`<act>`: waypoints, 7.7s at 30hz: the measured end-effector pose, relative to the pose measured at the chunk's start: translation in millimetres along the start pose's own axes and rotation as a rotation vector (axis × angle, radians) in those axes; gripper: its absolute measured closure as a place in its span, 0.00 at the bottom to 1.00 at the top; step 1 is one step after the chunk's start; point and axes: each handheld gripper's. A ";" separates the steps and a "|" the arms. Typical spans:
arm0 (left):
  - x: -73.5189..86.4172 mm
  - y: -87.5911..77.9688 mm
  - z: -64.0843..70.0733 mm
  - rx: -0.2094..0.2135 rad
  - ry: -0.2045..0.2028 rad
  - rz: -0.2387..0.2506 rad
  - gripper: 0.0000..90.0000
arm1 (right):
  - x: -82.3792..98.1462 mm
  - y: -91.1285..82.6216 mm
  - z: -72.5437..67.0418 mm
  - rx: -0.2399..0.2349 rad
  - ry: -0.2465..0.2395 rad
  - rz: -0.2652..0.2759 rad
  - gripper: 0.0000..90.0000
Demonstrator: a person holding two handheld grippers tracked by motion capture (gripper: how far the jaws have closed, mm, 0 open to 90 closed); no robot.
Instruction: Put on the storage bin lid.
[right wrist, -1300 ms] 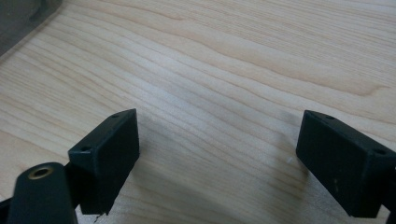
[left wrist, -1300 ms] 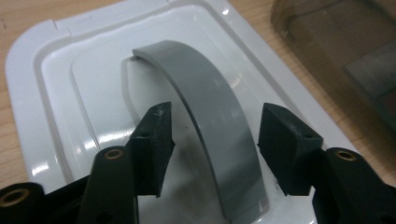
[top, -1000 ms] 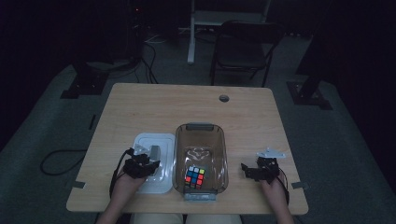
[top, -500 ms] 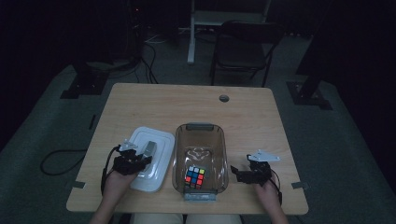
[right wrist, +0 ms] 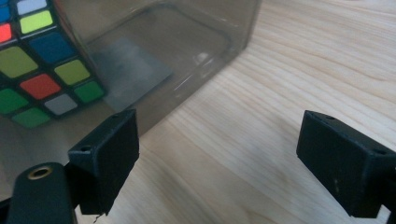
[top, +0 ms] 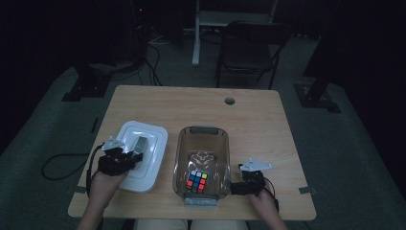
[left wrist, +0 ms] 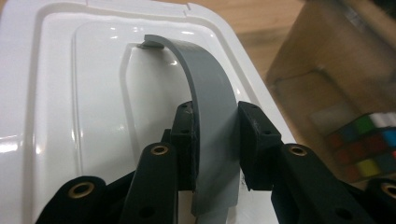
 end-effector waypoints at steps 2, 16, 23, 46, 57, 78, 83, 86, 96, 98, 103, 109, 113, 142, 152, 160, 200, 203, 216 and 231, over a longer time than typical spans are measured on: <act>-5.3 -8.1 -0.9 0.013 0.004 0.013 0.79 | -1.0 3.3 -4.3 -0.004 -0.012 -0.005 0.14; -39.0 -42.0 3.2 0.123 0.013 0.131 0.80 | -17.9 31.0 -20.8 -0.057 -0.052 -0.016 0.14; -47.1 -39.9 14.2 0.191 0.027 0.143 0.81 | -29.1 47.4 -28.4 -0.075 -0.070 -0.015 0.14; -51.9 -9.4 42.6 0.363 0.064 0.073 0.82 | -55.9 92.7 -48.5 -0.103 -0.103 -0.035 0.14; -54.1 9.4 51.7 0.393 0.083 0.017 0.81 | -52.2 74.8 -33.7 -0.063 -0.061 0.009 0.14; -54.7 3.4 42.6 0.418 0.100 0.052 0.58 | -50.7 55.2 -17.1 -0.025 -0.027 0.047 0.14; -58.6 -8.3 29.4 0.408 0.072 0.110 0.40 | -50.9 52.1 -14.7 -0.016 -0.024 0.052 0.14; -58.3 -10.9 19.9 0.351 0.049 0.140 0.31 | -51.3 50.6 -12.7 -0.011 -0.021 0.055 0.14; -53.4 -1.8 -12.4 0.205 0.018 0.212 0.01 | -51.8 46.8 -9.7 0.002 -0.014 0.063 0.14; -51.0 2.8 -19.5 0.184 0.007 0.235 0.01 | -51.6 46.5 -9.3 0.000 -0.012 0.065 0.14; -41.3 18.1 -36.8 0.083 -0.013 0.289 0.01 | -51.8 46.6 -8.8 0.002 -0.011 0.065 0.14; -24.8 43.7 -54.3 -0.023 -0.012 0.285 0.01 | -53.0 46.6 -8.9 0.001 -0.006 0.073 0.14; -14.6 60.2 -64.2 -0.060 -0.047 0.253 0.01 | -53.7 47.2 -8.9 0.005 -0.003 0.076 0.14; 7.7 110.4 -45.5 0.013 -0.015 0.057 0.01 | -64.9 76.9 -30.5 0.027 0.019 0.089 0.14; 9.3 109.1 -26.6 0.032 -0.001 0.047 0.01 | -64.7 72.5 -24.4 0.067 0.025 0.089 0.14; 8.6 106.7 -9.7 0.005 -0.005 0.026 0.01 | -61.6 65.0 -14.3 0.086 0.040 0.086 0.14; -11.3 126.1 83.5 0.108 0.133 -0.020 0.01 | -36.9 11.1 55.6 0.214 0.131 0.076 0.15; -13.6 128.6 87.6 0.116 0.141 -0.022 0.01 | -33.9 6.6 58.9 0.218 0.136 0.080 0.15; -22.3 141.7 98.5 0.157 0.156 -0.019 0.01 | -25.8 -5.9 68.7 0.239 0.164 0.094 0.15; -24.9 137.2 80.2 0.144 0.181 0.096 0.01 | -22.6 -15.8 75.6 0.251 0.189 0.132 0.14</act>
Point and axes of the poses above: each handheld gripper's, and its own axes: y roughly forward along the jaws, x roughly out of its underside, z roughly to its right, and after that the axes turned 12 degrees about -x, right-handed
